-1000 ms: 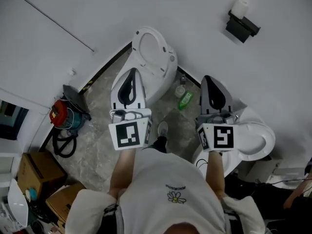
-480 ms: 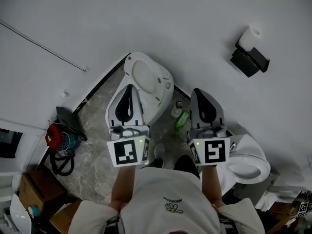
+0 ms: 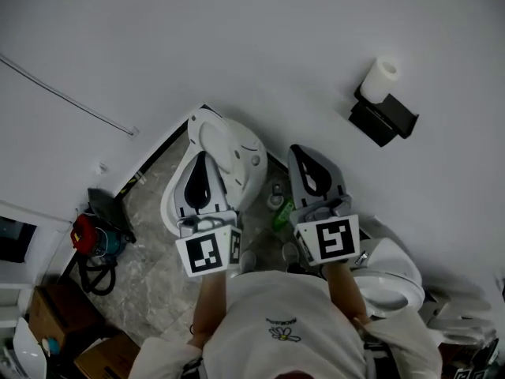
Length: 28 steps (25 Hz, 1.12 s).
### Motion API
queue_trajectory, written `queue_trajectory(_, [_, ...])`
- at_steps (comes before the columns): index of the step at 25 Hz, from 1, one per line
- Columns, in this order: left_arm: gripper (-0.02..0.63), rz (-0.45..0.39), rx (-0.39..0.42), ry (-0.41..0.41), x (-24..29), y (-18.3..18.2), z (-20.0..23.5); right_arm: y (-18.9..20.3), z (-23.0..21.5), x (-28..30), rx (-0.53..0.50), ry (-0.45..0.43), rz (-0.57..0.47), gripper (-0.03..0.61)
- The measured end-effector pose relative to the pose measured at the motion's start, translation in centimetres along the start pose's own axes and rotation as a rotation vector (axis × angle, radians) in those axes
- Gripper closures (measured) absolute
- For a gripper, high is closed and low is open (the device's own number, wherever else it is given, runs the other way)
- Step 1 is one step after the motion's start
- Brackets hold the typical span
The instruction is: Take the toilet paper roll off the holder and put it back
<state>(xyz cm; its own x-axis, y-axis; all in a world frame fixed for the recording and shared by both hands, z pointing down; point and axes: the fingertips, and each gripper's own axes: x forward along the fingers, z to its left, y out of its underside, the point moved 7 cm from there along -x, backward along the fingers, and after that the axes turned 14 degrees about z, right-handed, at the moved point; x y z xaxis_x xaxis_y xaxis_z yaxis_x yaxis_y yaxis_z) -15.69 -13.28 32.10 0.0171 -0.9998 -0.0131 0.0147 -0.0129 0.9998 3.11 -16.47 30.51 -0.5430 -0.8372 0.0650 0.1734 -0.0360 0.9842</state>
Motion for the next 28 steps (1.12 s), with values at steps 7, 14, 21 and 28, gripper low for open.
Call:
queue_trajectory(7, [0.597,0.011,-0.016,0.038,1.6,0.3,-3.7,0.7,-3.7,-1.0,0.021,0.019,0.009,0.569])
queue_trajectory(14, [0.597,-0.002,-0.015,0.089,3.1,-0.6,-5.6,0.4,-7.0,-2.2,0.048,0.102,0.03,0.566])
queue_trajectory(21, [0.597,-0.023,0.0,0.138,4.6,-2.0,-6.8,-2.8,-12.5,-1.7,0.036,0.231,0.003,0.375])
queue_trajectory(28, [0.597,-0.03,0.01,0.169,6.4,-2.6,-7.7,-3.0,-20.9,0.9,0.113,0.436,0.118,0.291])
